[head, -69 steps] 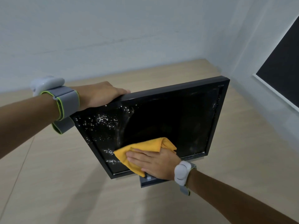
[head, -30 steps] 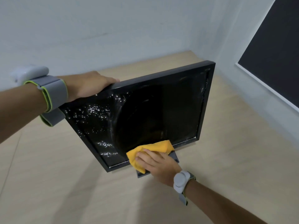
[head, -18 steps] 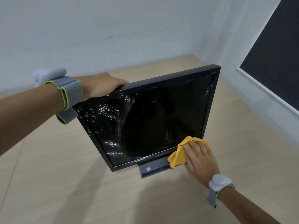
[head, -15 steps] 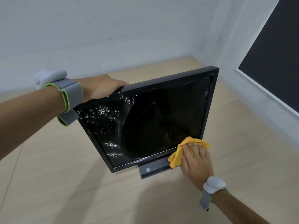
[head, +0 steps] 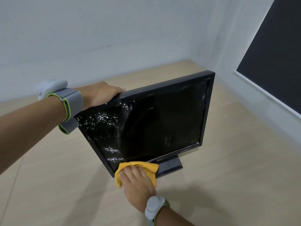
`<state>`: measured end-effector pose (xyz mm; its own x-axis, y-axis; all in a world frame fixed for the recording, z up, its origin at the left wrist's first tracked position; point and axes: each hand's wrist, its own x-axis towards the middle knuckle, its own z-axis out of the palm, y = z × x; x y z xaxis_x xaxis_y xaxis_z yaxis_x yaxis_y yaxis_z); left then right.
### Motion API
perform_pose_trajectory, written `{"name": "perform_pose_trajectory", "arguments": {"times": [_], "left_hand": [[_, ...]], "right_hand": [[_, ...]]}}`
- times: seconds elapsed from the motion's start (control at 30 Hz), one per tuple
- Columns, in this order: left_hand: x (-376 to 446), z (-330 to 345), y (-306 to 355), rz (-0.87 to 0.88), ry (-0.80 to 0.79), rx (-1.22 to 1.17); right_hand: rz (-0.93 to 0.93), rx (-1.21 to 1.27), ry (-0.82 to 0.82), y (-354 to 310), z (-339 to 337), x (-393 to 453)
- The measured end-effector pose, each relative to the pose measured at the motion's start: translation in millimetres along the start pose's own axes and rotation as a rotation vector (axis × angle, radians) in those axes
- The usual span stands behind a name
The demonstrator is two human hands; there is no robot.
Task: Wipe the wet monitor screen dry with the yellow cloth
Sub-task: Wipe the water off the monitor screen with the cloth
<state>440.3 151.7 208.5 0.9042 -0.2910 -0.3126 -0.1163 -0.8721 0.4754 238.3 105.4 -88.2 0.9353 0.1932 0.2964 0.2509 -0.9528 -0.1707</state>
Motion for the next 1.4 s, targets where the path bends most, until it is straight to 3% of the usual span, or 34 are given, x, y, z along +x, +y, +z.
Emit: {"name": "perform_pose_trajectory", "arguments": {"times": [0.13, 0.4, 0.63, 1.1, 1.23, 1.4], "left_hand": [[0.8, 0.7, 0.2, 0.019, -0.009, -0.004], [1.1, 1.7, 2.6, 0.054, 0.003, 0.028], [-1.4, 1.6, 0.3, 0.049, 0.004, 0.031], [-9.6, 1.4, 7.4, 0.043, 0.024, 0.030], [-4.5, 0.1, 3.1, 0.025, 0.024, 0.039], [-3.2, 2.2, 3.7, 0.019, 0.019, 0.037]], "right_hand": [[-0.019, -0.085, 0.067, 42.1, -15.8, -10.1], [0.238, -0.284, 0.059, 163.3, -82.1, -60.0], [0.416, -0.201, 0.034, 124.8, -73.1, -47.4], [0.029, 0.055, -0.074, -15.1, 6.0, -0.3], [-0.079, 0.054, -0.085, -5.0, 13.3, -6.7], [-0.273, -0.137, 0.077, 29.7, -28.3, 28.2]]}}
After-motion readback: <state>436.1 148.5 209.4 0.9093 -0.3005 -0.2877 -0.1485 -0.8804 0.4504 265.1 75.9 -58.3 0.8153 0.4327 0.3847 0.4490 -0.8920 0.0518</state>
